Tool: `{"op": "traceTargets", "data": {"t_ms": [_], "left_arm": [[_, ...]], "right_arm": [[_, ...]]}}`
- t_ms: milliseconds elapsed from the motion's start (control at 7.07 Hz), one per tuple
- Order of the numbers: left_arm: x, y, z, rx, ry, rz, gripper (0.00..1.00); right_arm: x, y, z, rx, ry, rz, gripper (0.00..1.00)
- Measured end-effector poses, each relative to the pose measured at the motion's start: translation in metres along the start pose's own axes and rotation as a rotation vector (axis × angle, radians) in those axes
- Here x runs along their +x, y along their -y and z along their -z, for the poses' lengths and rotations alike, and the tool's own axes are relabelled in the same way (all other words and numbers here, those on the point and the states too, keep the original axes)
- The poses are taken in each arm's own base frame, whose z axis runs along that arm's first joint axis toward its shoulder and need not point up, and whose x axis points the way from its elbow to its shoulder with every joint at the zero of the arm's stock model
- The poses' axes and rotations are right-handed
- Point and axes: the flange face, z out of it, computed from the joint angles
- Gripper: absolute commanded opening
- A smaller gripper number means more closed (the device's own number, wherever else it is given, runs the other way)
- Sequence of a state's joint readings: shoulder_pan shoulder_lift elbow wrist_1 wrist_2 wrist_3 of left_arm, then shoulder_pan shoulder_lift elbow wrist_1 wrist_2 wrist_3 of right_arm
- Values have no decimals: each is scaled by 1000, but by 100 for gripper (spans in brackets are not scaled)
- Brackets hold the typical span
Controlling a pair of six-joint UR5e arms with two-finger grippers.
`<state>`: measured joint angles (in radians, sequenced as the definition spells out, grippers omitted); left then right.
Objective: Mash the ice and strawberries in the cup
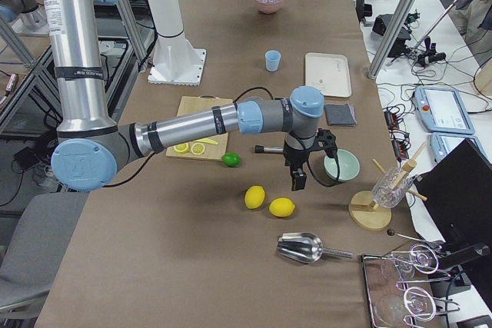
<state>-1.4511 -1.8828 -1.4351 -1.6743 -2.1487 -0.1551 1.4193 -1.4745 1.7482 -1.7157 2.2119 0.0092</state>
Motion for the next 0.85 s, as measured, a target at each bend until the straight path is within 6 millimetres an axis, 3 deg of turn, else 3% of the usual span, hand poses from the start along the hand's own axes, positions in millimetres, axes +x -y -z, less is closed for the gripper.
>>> {"op": "traceTargets", "data": {"t_ms": [283, 848], "left_arm": [[3, 0, 8, -3, -17, 7, 98], [27, -10, 53, -39, -41, 41, 98]], "right_arm": [[-8, 7, -6, -11, 6, 14, 100], [-11, 9, -7, -12, 8, 19, 100]]}}
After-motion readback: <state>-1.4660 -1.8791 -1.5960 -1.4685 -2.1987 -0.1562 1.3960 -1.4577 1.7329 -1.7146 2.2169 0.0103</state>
